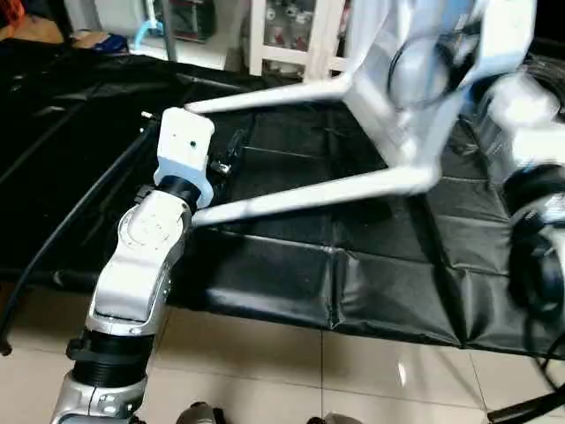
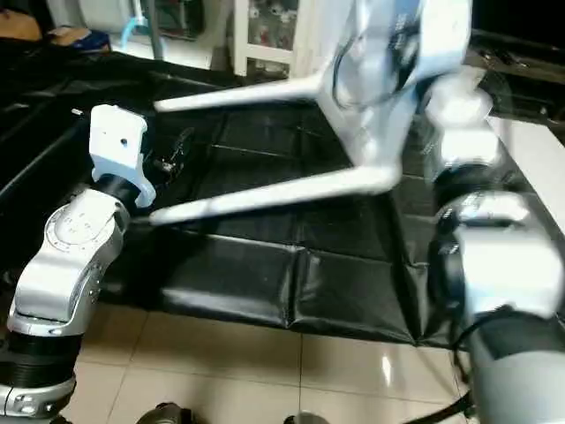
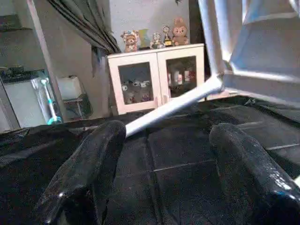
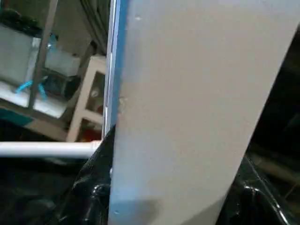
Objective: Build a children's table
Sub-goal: Flip table
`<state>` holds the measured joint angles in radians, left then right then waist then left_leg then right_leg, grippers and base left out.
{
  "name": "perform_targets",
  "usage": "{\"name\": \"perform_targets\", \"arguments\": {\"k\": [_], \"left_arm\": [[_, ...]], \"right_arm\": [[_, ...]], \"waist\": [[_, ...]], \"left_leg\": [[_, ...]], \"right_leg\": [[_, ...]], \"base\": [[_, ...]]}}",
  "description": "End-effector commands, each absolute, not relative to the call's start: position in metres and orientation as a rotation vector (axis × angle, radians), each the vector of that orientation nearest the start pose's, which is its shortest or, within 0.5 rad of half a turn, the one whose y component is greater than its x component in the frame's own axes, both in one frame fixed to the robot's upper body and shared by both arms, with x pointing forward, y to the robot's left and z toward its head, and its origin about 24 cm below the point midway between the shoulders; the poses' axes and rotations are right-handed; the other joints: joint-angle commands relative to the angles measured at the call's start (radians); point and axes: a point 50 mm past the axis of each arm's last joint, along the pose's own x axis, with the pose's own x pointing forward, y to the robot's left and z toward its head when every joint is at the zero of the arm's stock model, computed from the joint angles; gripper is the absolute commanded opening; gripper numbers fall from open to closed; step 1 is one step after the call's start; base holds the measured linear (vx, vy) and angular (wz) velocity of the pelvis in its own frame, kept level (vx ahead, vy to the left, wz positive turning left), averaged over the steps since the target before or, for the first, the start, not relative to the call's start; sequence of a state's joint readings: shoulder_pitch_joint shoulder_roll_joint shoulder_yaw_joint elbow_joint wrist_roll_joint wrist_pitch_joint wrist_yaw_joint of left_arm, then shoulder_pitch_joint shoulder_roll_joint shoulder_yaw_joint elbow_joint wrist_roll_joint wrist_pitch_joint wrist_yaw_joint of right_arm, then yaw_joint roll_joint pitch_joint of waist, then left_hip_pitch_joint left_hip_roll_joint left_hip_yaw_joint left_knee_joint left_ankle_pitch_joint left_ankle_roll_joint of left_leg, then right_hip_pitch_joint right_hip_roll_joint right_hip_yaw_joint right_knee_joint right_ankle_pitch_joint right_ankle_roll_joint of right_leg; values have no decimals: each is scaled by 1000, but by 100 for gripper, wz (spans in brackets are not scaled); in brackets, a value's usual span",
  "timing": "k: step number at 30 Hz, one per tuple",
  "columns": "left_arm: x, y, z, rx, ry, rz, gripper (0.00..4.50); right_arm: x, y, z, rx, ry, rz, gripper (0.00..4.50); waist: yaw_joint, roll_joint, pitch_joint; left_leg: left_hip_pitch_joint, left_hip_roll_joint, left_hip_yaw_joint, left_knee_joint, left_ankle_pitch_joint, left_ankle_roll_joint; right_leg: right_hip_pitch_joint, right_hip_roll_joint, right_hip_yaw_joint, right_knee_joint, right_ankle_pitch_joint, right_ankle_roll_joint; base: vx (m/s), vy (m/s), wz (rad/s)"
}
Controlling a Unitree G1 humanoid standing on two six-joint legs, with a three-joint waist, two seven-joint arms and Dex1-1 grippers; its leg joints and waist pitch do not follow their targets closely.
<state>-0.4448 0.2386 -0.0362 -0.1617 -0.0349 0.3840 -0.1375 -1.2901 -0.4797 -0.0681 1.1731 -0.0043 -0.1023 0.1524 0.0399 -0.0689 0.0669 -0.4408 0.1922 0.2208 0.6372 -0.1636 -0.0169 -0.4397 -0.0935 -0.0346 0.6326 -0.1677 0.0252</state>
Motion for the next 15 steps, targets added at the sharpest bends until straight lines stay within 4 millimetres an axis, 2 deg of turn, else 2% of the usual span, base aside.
{"name": "perform_targets", "arguments": {"k": [1, 2, 5, 9, 15], "left_arm": [[313, 140, 174, 238, -229, -236, 325], [313, 140, 174, 238, -228, -235, 325], [312, 141, 174, 239, -226, -237, 325], [311, 140, 174, 239, -228, -245, 325], [310, 139, 174, 235, -229, -247, 325]], "right_arm": [[411, -224, 308, -554, -406, -72, 170], [411, -224, 311, -574, -411, -71, 170], [410, -222, 317, -653, -419, -62, 170], [409, -219, 329, -770, -419, -62, 170], [406, -216, 353, -938, -414, -74, 170]], "waist": [[-8, -12, -87], [-8, -15, -86], [-9, -14, -86], [-10, -20, -84], [-13, -19, -80]], "left_leg": [[50, 30, -16, -58, -189, 3], [50, 31, -16, -57, -199, -1], [48, 30, -17, -57, -199, -3], [46, 30, -16, -56, -209, 0], [45, 30, -18, -57, -240, -13]], "right_leg": [[39, -20, 20, -57, -158, -173], [38, -21, 20, -58, -171, -167], [38, -21, 20, -58, -173, -160], [36, -21, 20, -60, -193, -153], [31, -19, 20, -62, -231, -139]], "base": [[0, 0, 0], [0, 0, 0], [0, 0, 0], [0, 0, 0], [0, 0, 0]]}}
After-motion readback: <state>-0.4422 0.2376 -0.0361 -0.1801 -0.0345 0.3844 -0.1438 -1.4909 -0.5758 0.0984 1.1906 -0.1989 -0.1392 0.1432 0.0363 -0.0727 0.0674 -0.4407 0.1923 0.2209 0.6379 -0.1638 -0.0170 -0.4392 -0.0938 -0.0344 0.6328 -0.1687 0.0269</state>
